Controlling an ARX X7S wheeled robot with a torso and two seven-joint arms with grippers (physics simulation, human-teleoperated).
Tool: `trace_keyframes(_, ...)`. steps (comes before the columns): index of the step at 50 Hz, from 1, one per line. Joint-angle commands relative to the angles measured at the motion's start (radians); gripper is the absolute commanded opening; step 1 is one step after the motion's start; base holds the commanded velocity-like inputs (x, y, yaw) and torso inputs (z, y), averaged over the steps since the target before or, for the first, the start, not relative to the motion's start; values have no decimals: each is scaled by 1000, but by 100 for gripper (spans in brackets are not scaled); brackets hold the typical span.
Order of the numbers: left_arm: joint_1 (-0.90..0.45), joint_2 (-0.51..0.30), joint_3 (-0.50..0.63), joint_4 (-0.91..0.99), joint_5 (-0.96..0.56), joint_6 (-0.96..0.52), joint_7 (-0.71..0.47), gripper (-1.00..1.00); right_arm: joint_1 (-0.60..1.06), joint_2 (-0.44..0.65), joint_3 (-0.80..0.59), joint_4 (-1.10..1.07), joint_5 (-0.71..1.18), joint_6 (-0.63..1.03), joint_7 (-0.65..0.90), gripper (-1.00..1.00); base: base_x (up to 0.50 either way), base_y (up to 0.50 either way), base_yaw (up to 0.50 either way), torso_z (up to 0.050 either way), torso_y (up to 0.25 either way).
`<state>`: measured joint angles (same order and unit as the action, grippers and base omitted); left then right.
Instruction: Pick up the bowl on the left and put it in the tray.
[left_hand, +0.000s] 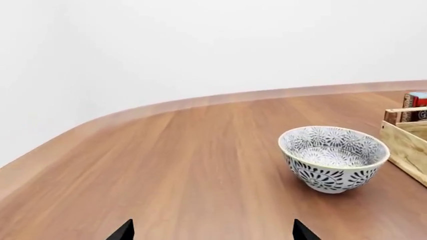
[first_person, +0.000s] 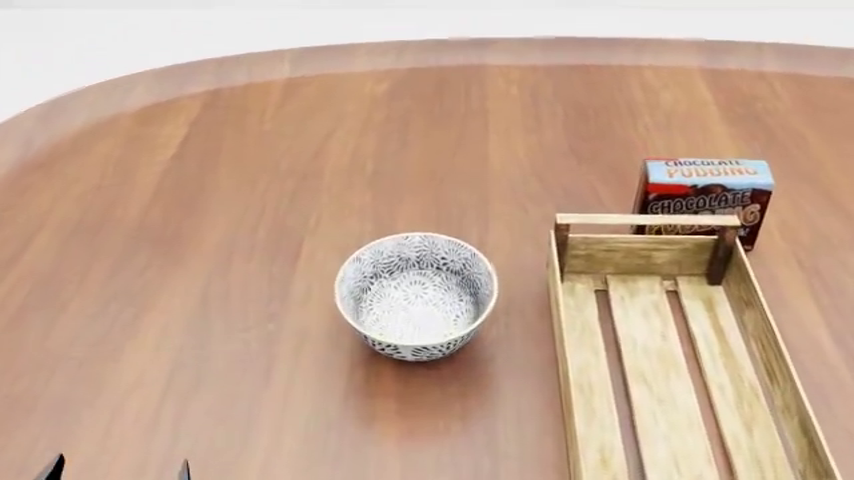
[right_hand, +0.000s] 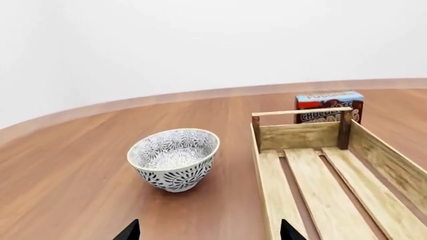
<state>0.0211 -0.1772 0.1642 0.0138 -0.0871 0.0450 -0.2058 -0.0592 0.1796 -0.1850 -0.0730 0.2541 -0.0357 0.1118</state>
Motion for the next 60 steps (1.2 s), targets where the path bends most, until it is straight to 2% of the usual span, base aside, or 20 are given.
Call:
trace_keyframes(1, -11, 20, -14, -8, -3, -3, 19, 100, 11, -15, 18, 4, -15, 20, -19, 100, 500, 0, 0, 0, 0)
trace_keyframes(8, -17, 19, -11, -10, 7, -13, -1, 100, 20, -12, 13, 8, -5, 42, -15, 100, 500, 0, 0, 0, 0)
trace_keyframes(14, -29, 11, -10, 28, 8, -72, -12, 100, 54, 10, 8, -33, 26, 180, 5, 100, 440, 0, 0, 0, 0)
trace_keyframes(15, -42, 12, -11, 61, 27, -165, -41, 100, 62, 18, 7, -61, 36, 220, 8, 100, 0, 0, 0, 0, 0)
trace_keyframes(17, -50, 6, 0, 101, 37, -232, -44, 100, 71, 35, 6, -114, 37, 283, 27, 100, 0, 0, 0, 0, 8)
trace_keyframes(18, -58, 5, 2, 141, 45, -317, -57, 100, 78, 47, 13, -157, 58, 333, 34, 100, 0, 0, 0, 0, 0)
trace_keyframes(24, -76, -34, -5, 358, -13, -463, -2, 100, 133, 111, 67, -400, 198, 608, 75, 100, 0, 0, 0, 0, 0)
trace_keyframes(31, -143, -69, -31, 611, -98, -750, 20, 100, 237, 165, 146, -629, 363, 898, 176, 100, 0, 0, 0, 0, 0)
trace_keyframes(38, -209, -92, -51, 768, -158, -933, 30, 100, 332, 189, 205, -742, 486, 1083, 251, 100, 0, 0, 0, 0, 0)
trace_keyframes(48, -276, -93, -103, 823, -225, -1033, 49, 100, 495, 189, 359, -818, 753, 1317, 357, 100, 0, 0, 0, 0, 0)
trace_keyframes(53, -307, -100, -96, 848, -232, -1063, 45, 100, 560, 187, 407, -829, 823, 1356, 407, 100, 0, 0, 0, 0, 0)
trace_keyframes(60, -338, -67, -187, 854, -319, -1072, 87, 100, 595, 199, 412, -827, 848, 1369, 432, 100, 0, 0, 0, 23, 0)
